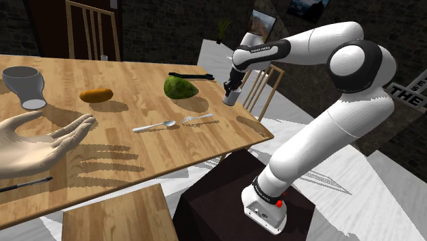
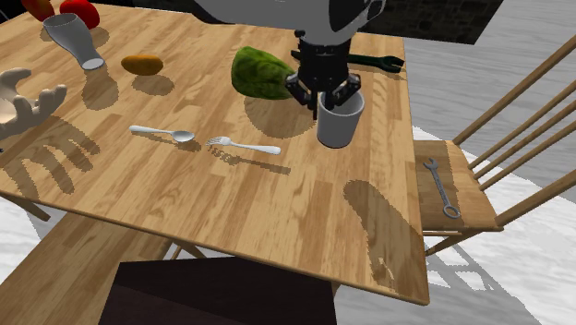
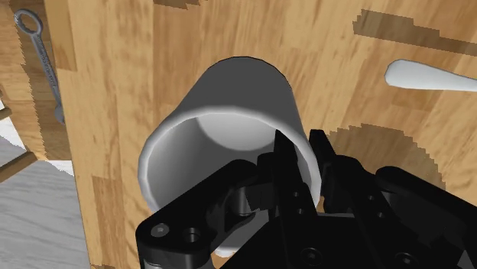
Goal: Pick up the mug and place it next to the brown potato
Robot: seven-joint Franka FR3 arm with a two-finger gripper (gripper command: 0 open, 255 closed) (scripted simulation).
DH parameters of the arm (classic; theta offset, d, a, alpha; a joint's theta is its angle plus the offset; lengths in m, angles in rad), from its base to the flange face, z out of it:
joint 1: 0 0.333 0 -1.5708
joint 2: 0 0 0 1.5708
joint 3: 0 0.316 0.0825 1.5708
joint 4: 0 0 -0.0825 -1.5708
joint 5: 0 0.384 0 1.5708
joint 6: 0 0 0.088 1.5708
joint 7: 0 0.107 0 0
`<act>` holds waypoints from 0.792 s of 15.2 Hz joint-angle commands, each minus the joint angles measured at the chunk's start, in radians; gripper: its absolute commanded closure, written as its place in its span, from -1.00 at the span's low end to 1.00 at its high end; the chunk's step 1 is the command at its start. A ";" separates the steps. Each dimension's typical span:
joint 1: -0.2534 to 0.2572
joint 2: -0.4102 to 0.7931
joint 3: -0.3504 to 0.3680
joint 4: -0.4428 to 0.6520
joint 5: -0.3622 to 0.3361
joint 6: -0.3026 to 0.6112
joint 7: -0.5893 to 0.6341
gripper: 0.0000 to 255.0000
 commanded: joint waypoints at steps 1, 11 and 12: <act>-0.001 -0.016 0.002 0.013 -0.004 -0.029 0.001 1.00; 0.001 -0.059 0.013 0.109 -0.007 -0.167 0.002 1.00; 0.001 -0.062 0.014 0.120 -0.007 -0.181 0.002 1.00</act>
